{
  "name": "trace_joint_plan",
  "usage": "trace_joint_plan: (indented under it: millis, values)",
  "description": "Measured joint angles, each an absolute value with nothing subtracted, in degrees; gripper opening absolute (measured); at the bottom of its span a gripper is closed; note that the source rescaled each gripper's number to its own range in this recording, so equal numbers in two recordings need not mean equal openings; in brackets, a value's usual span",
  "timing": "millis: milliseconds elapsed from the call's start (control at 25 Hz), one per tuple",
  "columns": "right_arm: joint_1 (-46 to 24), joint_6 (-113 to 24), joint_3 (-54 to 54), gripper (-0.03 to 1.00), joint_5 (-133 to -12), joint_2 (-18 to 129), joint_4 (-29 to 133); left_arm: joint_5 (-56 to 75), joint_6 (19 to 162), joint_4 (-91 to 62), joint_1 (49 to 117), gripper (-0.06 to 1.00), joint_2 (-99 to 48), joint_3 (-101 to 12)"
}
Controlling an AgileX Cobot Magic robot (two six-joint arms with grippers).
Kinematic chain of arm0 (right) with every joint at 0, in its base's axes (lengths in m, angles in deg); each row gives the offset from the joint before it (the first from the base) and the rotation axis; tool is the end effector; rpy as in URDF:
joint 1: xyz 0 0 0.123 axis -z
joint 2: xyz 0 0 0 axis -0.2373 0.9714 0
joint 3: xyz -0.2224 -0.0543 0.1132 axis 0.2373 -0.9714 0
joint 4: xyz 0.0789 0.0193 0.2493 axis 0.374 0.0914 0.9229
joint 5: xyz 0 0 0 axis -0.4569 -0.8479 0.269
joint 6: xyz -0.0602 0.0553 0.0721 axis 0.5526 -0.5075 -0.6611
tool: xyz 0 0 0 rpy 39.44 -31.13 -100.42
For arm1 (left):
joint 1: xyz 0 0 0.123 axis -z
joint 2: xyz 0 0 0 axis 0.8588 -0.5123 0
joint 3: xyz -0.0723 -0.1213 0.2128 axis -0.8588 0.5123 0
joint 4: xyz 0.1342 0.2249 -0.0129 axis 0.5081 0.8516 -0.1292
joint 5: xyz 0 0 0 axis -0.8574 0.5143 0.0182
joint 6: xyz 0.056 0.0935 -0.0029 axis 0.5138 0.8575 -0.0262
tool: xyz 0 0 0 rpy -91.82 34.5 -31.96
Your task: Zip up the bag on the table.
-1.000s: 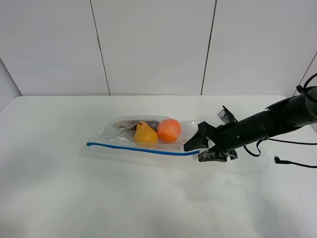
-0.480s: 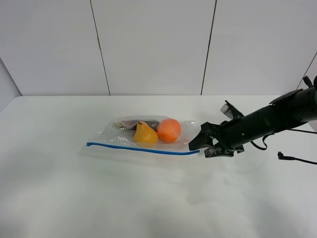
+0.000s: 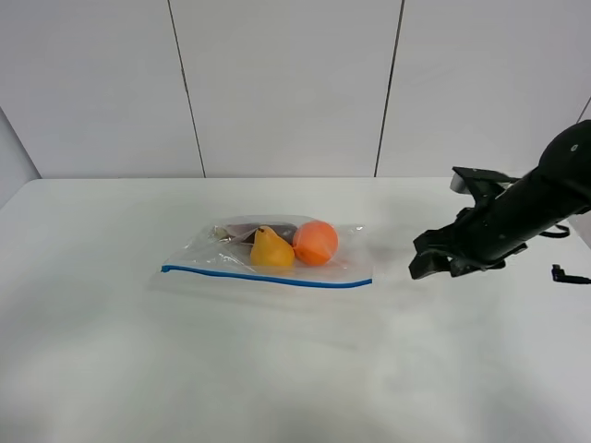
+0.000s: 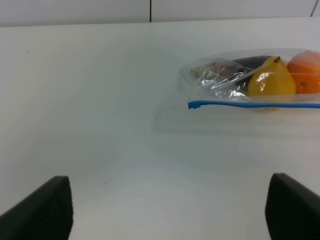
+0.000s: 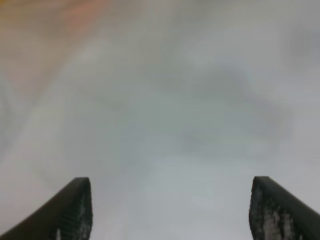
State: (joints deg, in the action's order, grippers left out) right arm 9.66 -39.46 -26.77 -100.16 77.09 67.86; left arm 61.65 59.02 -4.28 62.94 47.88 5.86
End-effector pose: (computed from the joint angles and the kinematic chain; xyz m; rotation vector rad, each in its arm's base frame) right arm 0.3134 0.0485 0.1328 -0.3683 2.7608 0.3190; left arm 0.0518 -0.0086 0.2875 0.1059 1.9364 -0.0810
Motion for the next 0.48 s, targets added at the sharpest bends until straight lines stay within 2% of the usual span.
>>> trace_joint_plan:
  millis: [200,480]
  values:
    - [9.7,-51.4,-26.8,0.83,-100.2,71.2,53.2,61.6,59.0,-4.3,62.9,0.86,47.9,5.9]
    - [9.7,-60.1,-26.8,0.83,-103.9,62.9,41.9,61.6,59.0,-4.3,62.9,0.86,47.9,5.9]
